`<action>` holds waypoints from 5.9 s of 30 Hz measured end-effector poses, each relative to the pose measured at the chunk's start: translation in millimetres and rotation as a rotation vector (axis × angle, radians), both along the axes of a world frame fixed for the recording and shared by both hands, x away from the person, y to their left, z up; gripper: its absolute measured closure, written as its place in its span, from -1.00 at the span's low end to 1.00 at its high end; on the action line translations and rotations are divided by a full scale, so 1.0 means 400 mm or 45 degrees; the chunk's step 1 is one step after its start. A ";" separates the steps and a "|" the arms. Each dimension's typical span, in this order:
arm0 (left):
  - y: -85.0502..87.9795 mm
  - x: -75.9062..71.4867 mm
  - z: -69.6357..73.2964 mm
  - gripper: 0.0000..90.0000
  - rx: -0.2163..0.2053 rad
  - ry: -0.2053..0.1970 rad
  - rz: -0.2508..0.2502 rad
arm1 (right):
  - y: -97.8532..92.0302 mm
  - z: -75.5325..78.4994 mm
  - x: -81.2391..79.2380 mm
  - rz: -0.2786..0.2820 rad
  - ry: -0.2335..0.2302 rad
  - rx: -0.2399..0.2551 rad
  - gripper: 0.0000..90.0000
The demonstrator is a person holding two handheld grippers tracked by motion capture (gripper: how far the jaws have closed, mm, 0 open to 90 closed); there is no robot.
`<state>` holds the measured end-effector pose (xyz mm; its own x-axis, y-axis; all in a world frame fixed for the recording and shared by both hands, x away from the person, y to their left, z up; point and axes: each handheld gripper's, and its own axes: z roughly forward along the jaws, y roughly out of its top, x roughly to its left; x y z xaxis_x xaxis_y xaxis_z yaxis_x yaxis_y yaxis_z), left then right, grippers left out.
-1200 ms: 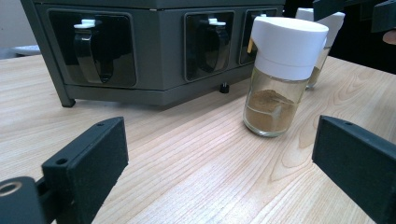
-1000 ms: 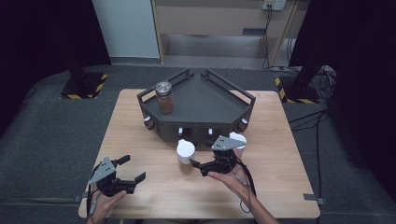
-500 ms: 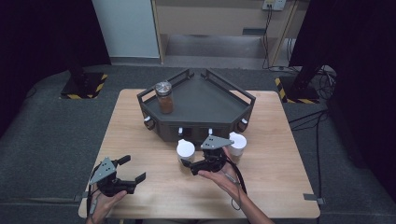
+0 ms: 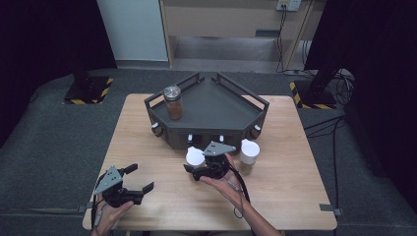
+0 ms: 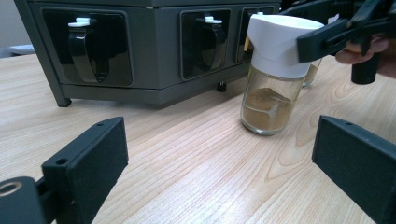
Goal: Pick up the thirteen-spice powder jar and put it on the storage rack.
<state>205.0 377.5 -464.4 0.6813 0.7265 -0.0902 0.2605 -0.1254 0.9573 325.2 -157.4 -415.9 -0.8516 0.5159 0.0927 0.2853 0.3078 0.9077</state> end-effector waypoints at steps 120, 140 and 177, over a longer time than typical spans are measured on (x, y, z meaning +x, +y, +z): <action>-0.002 0.008 0.002 -0.94 0.012 0.031 -0.018 | 0.085 0.386 0.275 -0.486 0.022 -0.128 -0.32; -0.002 0.009 0.002 -0.94 0.013 0.029 -0.021 | 0.109 0.360 0.278 -0.488 -0.004 -0.144 -0.32; -0.008 0.010 0.004 -0.94 0.032 0.026 -0.036 | -0.117 0.392 0.048 -0.274 -0.221 -0.042 -0.80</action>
